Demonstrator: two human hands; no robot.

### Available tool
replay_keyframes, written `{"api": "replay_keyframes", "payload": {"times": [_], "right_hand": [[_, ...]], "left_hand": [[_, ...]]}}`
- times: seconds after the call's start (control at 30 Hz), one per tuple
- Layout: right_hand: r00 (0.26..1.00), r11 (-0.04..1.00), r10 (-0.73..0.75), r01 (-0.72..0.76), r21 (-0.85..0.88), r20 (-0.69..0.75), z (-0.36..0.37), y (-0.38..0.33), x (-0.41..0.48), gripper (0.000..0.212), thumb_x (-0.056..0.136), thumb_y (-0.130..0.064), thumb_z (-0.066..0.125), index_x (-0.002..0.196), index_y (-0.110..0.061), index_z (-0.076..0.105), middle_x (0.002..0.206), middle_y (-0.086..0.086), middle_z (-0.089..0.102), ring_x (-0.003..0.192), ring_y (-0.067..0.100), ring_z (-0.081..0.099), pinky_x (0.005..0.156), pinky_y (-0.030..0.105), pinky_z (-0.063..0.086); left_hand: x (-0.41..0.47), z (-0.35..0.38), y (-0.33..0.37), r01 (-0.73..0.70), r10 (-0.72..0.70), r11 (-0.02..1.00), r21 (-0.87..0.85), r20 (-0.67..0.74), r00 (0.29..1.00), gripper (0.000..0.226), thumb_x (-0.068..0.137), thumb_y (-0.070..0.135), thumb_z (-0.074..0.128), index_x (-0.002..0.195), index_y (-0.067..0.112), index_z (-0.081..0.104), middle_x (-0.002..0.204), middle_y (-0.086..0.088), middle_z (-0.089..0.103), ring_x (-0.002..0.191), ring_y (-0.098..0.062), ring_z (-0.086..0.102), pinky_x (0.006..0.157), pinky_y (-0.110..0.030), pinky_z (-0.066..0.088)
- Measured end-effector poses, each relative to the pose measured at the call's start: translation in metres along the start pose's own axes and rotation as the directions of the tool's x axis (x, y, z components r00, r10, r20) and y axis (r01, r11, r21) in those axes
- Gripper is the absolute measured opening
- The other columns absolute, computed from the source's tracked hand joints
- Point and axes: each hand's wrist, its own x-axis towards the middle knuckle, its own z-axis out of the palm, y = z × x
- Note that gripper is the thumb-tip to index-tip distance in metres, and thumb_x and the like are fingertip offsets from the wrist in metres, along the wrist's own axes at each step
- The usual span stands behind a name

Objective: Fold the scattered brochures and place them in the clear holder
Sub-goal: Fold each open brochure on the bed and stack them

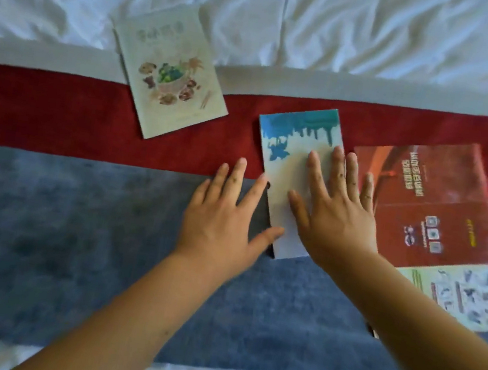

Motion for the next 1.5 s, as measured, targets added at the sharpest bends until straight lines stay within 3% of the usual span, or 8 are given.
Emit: {"api": "replay_keyframes", "payload": {"times": [0.33,0.57,0.7,0.8,0.9,1.1,1.33,1.5], "right_hand": [[0.963,0.949,0.269,-0.259,0.180,-0.034,0.015,0.126,-0.047,0.071,0.104,-0.062,0.015,0.165,-0.033,-0.007,0.171,0.009,-0.019,0.157,0.026,-0.024,0.125,0.045,-0.018],[0.968,0.949,0.237,-0.213,0.233,-0.081,0.032,0.162,-0.065,0.068,0.105,-0.066,0.017,0.163,-0.041,-0.008,0.172,0.001,-0.020,0.156,0.021,-0.024,0.127,0.042,-0.014],[0.969,0.943,0.229,-0.197,0.267,-0.094,0.034,0.163,-0.065,0.067,0.106,-0.064,0.017,0.164,-0.040,-0.006,0.172,0.001,-0.020,0.157,0.021,-0.024,0.126,0.041,-0.016],[0.979,0.956,0.177,-0.147,0.254,-0.101,0.033,0.158,-0.067,0.066,0.106,-0.062,0.019,0.165,-0.039,-0.001,0.172,0.001,-0.016,0.158,0.024,-0.021,0.127,0.044,-0.013],[0.989,0.965,0.110,-0.083,0.249,-0.097,0.030,0.145,-0.066,0.064,0.107,-0.059,0.024,0.165,-0.039,0.005,0.173,0.000,-0.011,0.158,0.027,-0.018,0.127,0.048,-0.011],[0.994,0.978,-0.076,0.089,0.188,-0.072,0.019,0.086,-0.050,0.061,0.107,-0.062,0.013,0.164,-0.044,0.001,0.173,-0.004,-0.011,0.156,0.032,-0.023,0.123,0.048,-0.023],[0.891,0.887,-0.428,0.447,0.120,-0.154,0.019,-0.024,-0.047,0.049,0.105,-0.044,0.038,0.142,-0.021,0.062,0.166,0.007,0.035,0.157,0.043,0.005,0.127,0.058,-0.003],[0.874,0.871,-0.486,0.486,0.070,-0.007,0.032,-0.073,-0.057,0.059,0.106,-0.053,0.028,0.158,-0.028,0.042,0.169,0.004,0.027,0.159,0.035,0.008,0.128,0.054,0.003]], "left_hand": [[0.049,0.022,0.124,-0.223,0.219,0.968,0.117,0.041,0.975,0.100,0.085,0.087,0.028,0.161,0.032,-0.005,0.170,-0.008,-0.016,0.157,-0.031,-0.012,0.125,-0.051,0.008],[0.061,0.032,0.170,-0.237,0.235,0.958,0.159,0.036,0.971,0.095,0.088,0.086,0.023,0.162,0.033,-0.003,0.170,-0.019,-0.001,0.157,-0.035,-0.006,0.125,-0.053,0.002],[0.061,0.027,0.179,-0.246,0.220,0.952,-0.181,-0.150,0.964,0.066,0.098,0.049,0.057,0.155,0.021,0.039,0.147,-0.011,0.049,0.141,-0.031,0.042,0.118,-0.049,0.033],[0.067,0.017,0.174,-0.253,0.150,0.903,-0.346,-0.298,0.943,0.038,0.098,0.025,0.065,0.134,0.015,0.065,0.104,0.000,0.064,0.097,-0.019,0.060,0.089,-0.044,0.053],[0.065,0.009,0.161,-0.250,0.140,0.919,-0.306,-0.341,0.930,0.033,0.097,0.018,0.065,0.129,0.016,0.070,0.093,0.001,0.065,0.087,-0.021,0.060,0.084,-0.046,0.052],[0.028,-0.004,0.095,-0.122,0.005,0.957,-0.262,-0.406,0.914,0.039,0.093,0.006,0.064,0.130,0.018,0.069,0.104,0.000,0.068,0.099,-0.025,0.062,0.090,-0.043,0.046],[0.034,-0.043,-0.006,-0.071,0.003,0.978,-0.196,-0.328,0.945,0.041,0.080,0.003,0.052,0.102,0.025,0.078,0.104,0.002,0.074,0.098,-0.028,0.068,0.088,-0.044,0.048],[0.068,-0.056,-0.034,-0.133,0.102,0.987,-0.094,-0.273,0.957,0.052,0.087,0.001,0.056,0.128,0.030,0.070,0.129,0.006,0.068,0.120,-0.023,0.061,0.096,-0.037,0.040]]}}
